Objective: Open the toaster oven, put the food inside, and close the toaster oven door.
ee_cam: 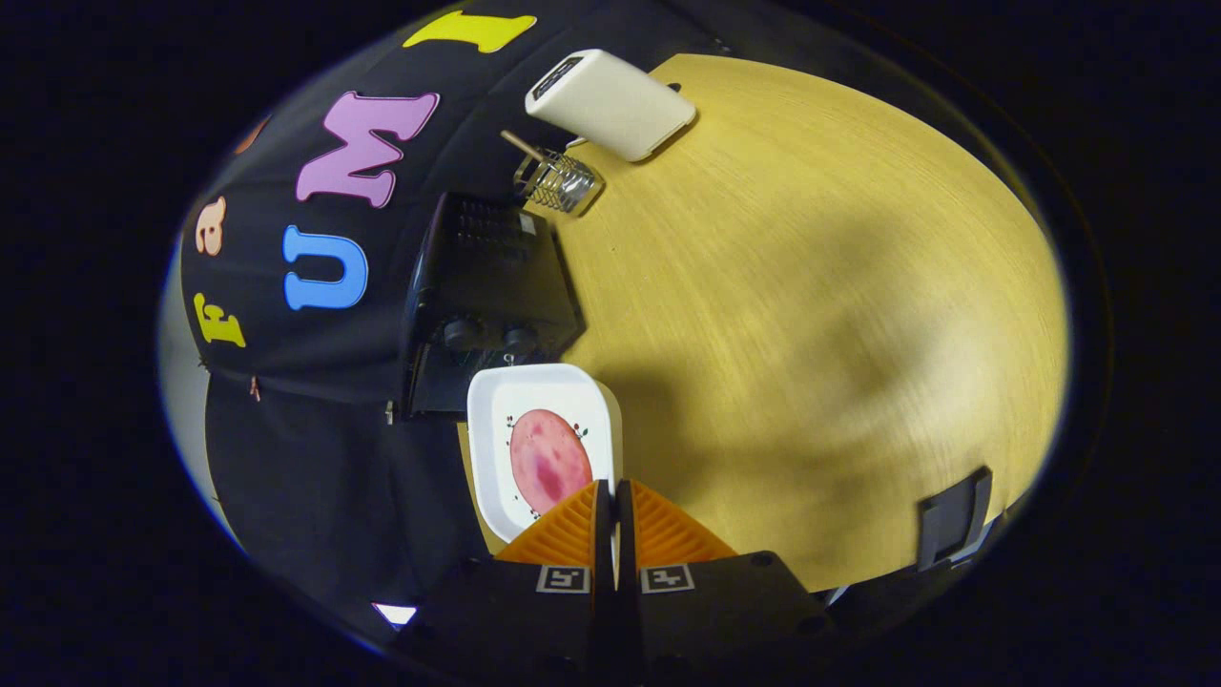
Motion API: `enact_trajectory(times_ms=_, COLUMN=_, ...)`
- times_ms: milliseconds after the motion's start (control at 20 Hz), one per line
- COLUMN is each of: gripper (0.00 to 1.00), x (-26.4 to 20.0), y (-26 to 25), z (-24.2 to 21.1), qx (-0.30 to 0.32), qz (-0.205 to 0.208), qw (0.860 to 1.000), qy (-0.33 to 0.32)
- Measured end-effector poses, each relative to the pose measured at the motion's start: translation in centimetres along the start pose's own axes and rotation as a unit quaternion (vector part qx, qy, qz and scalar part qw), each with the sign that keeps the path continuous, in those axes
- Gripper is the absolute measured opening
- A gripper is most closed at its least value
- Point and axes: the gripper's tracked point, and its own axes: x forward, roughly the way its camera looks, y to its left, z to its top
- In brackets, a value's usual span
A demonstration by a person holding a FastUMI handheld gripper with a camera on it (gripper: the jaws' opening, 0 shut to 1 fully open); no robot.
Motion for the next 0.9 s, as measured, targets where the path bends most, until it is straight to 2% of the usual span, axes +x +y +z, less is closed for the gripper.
enact_trajectory(times_ms=250, gripper=0.05, x=2.7, y=4.8, z=-3.1, qx=0.004, qz=0.005, qw=1.000, qy=-0.008)
enact_trajectory(times_ms=550, gripper=0.05, x=8.0, y=8.8, z=-6.1, qx=0.043, qz=-0.003, qw=0.999, qy=-0.015)
enact_trajectory(times_ms=900, gripper=0.05, x=14.6, y=12.4, z=-5.0, qx=0.134, qz=-0.023, qw=0.987, qy=-0.085)
